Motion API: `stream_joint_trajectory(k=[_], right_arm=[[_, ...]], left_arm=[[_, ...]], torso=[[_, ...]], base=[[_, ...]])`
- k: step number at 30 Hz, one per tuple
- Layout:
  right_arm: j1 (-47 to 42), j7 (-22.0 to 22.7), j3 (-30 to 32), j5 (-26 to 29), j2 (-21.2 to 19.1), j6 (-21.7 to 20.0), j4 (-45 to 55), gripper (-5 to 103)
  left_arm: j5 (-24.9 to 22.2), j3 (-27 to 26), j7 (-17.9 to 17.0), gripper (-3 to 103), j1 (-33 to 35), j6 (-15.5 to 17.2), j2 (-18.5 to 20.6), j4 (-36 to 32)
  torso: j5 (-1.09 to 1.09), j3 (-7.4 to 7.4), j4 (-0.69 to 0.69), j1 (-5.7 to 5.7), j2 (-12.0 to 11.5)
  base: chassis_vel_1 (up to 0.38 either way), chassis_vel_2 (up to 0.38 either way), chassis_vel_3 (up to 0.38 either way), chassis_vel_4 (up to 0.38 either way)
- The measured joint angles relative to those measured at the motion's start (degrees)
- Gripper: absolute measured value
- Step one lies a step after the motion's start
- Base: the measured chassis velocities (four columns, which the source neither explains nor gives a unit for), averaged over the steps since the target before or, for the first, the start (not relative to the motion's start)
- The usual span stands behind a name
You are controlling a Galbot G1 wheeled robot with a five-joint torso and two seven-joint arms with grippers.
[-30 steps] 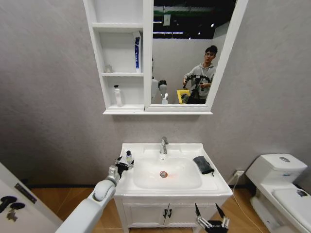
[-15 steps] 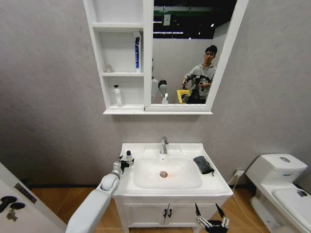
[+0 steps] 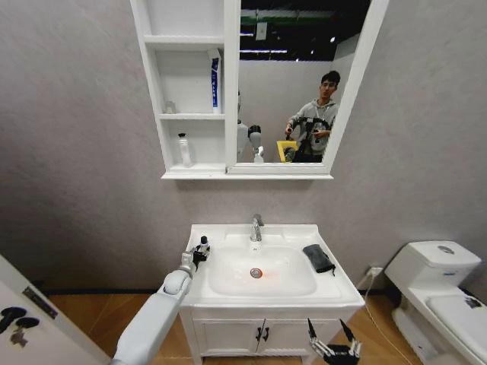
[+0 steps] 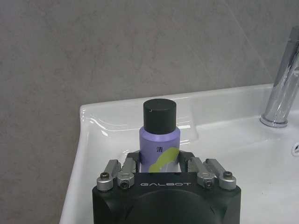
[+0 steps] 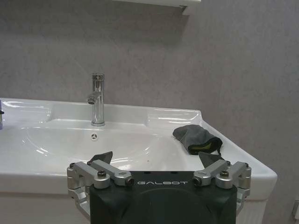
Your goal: Move facial cleanser and shampoo from washbasin to cabinet, then wipe washbasin with towel.
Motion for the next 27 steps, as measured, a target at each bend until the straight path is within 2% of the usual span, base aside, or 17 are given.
stream_joint_trajectory(k=[5, 8, 9, 12, 13, 14, 15, 16, 18, 19, 20, 21, 22, 23, 24, 26, 27], right_arm=[[0.1, 0.0, -0.3, 0.0, 0.0, 0.0, -0.1, 100], [0.3, -0.1, -0.6, -0.2, 0.1, 0.0, -0.2, 100], [0.3, -0.1, -0.6, -0.2, 0.1, 0.0, -0.2, 100], [0.7, 0.0, -1.2, -0.6, 0.1, -0.5, -0.4, 100], [0.7, 0.0, -1.2, -0.6, 0.1, -0.5, -0.4, 100], [0.8, 0.0, -1.4, -0.8, 0.2, -0.6, -0.4, 100], [1.0, -0.1, -1.7, -1.1, 0.3, -0.7, -0.5, 100], [1.0, -0.1, -1.7, -1.1, 0.3, -0.7, -0.5, 100], [1.2, -0.1, -2.1, -1.6, 0.5, -0.9, -0.7, 100], [1.2, -0.1, -2.1, -1.6, 0.5, -0.9, -0.7, 100], [1.2, -0.1, -2.3, -1.9, 0.6, -0.9, -0.9, 100], [1.2, -0.1, -2.3, -1.9, 0.6, -0.9, -0.9, 100], [1.2, -0.1, -2.5, -2.0, 0.7, -0.9, -1.0, 100], [1.2, -0.1, -2.5, -2.0, 0.7, -0.9, -1.0, 100], [1.2, -0.1, -2.6, -2.0, 0.7, -0.9, -1.2, 100], [1.2, -0.1, -2.6, -2.1, 0.8, -0.9, -1.3, 100], [1.2, -0.1, -2.6, -2.1, 0.8, -0.9, -1.3, 100]], left_arm=[[-0.5, -0.1, 0.0, 42, 1.0, 0.0, 2.1, -3.3], [-0.9, 0.0, -0.2, 42, 2.5, 0.6, 6.5, -12.4], [-0.9, 0.0, -0.2, 42, 2.5, 0.6, 6.5, -12.4], [-1.8, 0.1, -1.0, 42, 3.3, 2.5, 12.4, -23.4], [-1.8, 0.1, -1.0, 42, 3.3, 2.5, 12.4, -23.4], [-2.9, 0.1, -1.4, 42, 3.3, 3.4, 14.6, -27.0], [-6.0, 0.1, -2.2, 42, 2.9, 5.6, 18.5, -33.6], [-6.0, 0.1, -2.2, 42, 2.9, 5.6, 18.5, -33.6], [-11.0, -0.5, -3.5, 42, 1.5, 8.6, 23.8, -40.6], [-11.0, -0.5, -3.5, 42, 1.5, 8.6, 23.8, -40.6], [-17.3, -1.0, -6.0, 42, -0.4, 12.6, 28.1, -45.7], [-17.3, -1.0, -6.0, 42, -0.4, 12.6, 28.1, -45.7], [-25.1, -1.3, -9.4, 42, -3.4, 17.1, 31.7, -49.5], [-25.1, -1.3, -9.4, 42, -3.4, 17.1, 31.7, -49.5], [-33.3, -1.2, -13.0, 42, -8.0, 21.2, 34.5, -52.1], [-45.2, -0.3, -17.4, 42, -16.0, 25.6, 36.8, -53.7], [-45.2, -0.3, -17.4, 42, -16.0, 25.6, 36.8, -53.7]], torso=[[0.00, 0.00, 0.00, 0.00, 0.0], [-0.01, 0.00, 0.01, 0.00, 0.0], [-0.01, 0.00, 0.01, 0.00, 0.0], [-0.02, 0.00, 0.01, 0.00, 0.0], [-0.02, 0.00, 0.01, 0.00, 0.0], [0.00, 0.00, 0.01, 0.00, 0.0], [-0.02, 0.00, 0.03, 0.00, 0.0], [-0.02, 0.00, 0.03, 0.00, 0.0], [0.00, -0.01, 0.00, -0.01, 0.0], [0.00, -0.01, 0.00, -0.01, 0.0], [0.00, -0.01, 0.02, -0.01, 0.0], [0.00, -0.01, 0.02, -0.01, 0.0], [-0.01, -0.01, 0.02, -0.02, 0.0], [-0.01, -0.01, 0.02, -0.02, 0.0], [-0.01, -0.01, 0.03, -0.02, 0.0], [0.01, -0.01, 0.01, -0.02, 0.0], [0.01, -0.01, 0.01, -0.02, 0.0]], base=[[0.000, 0.000, 0.000, 0.000], [0.000, 0.000, 0.000, 0.000], [0.000, 0.000, 0.000, 0.000], [0.000, 0.000, 0.000, 0.000], [0.000, 0.000, 0.000, 0.000], [0.000, 0.000, 0.000, 0.000], [0.000, 0.000, 0.000, 0.000], [0.000, 0.000, 0.000, 0.000], [0.000, 0.000, 0.000, 0.000], [0.000, 0.000, 0.000, 0.000], [0.000, 0.000, 0.000, 0.000], [0.000, 0.000, 0.000, 0.000], [0.000, 0.000, 0.000, 0.000], [0.000, 0.000, 0.000, 0.000], [0.000, 0.000, 0.000, 0.000], [0.000, 0.000, 0.000, 0.000], [0.000, 0.000, 0.000, 0.000]])
